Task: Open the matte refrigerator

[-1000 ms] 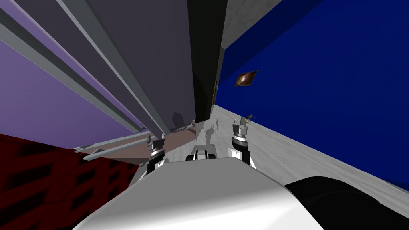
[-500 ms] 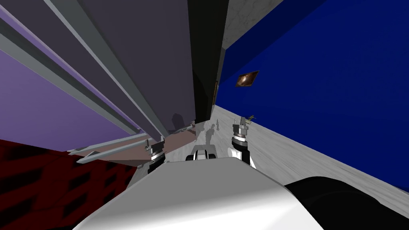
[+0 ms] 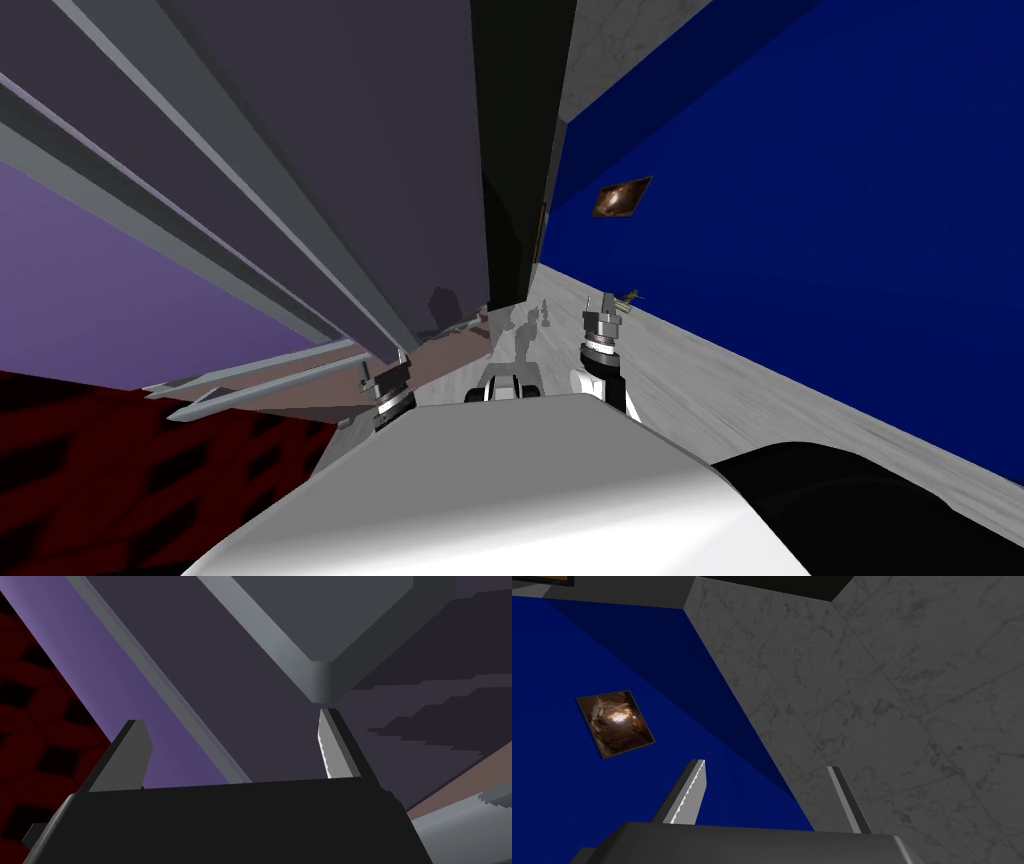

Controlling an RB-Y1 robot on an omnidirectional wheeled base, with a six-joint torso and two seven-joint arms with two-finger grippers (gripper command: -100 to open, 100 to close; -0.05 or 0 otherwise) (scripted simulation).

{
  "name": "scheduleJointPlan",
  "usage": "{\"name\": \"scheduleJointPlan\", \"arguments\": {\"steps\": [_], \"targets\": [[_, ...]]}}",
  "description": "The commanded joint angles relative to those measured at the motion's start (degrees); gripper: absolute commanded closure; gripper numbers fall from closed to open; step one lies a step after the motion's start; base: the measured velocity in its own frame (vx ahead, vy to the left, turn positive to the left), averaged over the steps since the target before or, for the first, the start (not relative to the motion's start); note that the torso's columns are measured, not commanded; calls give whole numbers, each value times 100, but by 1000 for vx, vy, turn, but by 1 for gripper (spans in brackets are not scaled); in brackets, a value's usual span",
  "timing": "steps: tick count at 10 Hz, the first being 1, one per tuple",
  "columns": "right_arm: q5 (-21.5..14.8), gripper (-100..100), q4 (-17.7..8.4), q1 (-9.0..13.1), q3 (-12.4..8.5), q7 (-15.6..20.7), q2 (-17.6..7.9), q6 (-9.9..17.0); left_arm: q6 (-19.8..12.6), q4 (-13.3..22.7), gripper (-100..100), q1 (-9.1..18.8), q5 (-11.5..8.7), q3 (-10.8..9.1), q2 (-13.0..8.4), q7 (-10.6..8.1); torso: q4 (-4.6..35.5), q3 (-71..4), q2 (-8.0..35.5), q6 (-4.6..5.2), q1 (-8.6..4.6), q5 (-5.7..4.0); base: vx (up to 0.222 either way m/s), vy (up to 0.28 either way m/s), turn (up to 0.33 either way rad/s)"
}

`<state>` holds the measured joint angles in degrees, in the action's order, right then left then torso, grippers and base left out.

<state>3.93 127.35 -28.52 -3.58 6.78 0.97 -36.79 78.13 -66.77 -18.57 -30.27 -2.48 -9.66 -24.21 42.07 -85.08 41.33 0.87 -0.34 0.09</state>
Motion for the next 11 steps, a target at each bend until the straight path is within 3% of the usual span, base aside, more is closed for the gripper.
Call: {"name": "scheduleJointPlan", "arguments": {"steps": [1,7,8,9,11], "targets": [[0,0,0,0,0,0,0,0,344,197,-100,41,67,75,170,-25,3,5,8,-3,2,-1,69,-11,-8],[0,0,0,1,0,0,0,0,-349,-173,-100,275,-100,-223,-82,93,37,40,85,-52,-9,-36,-20,-3,48],[0,0,0,1,0,0,0,0,-290,-114,-100,183,-105,-210,-50,95,45,41,92,-54,-19,-47,-10,7,15],[0,0,0,1,0,0,0,0,-139,-60,100,188,-67,-161,-27,55,36,48,99,-68,-16,-37,20,1,-87],[0,0,0,0,0,0,0,0,2,16,100,131,-46,-120,11,30,61,61,137,-96,-27,-66,33,-10,-52]]}}
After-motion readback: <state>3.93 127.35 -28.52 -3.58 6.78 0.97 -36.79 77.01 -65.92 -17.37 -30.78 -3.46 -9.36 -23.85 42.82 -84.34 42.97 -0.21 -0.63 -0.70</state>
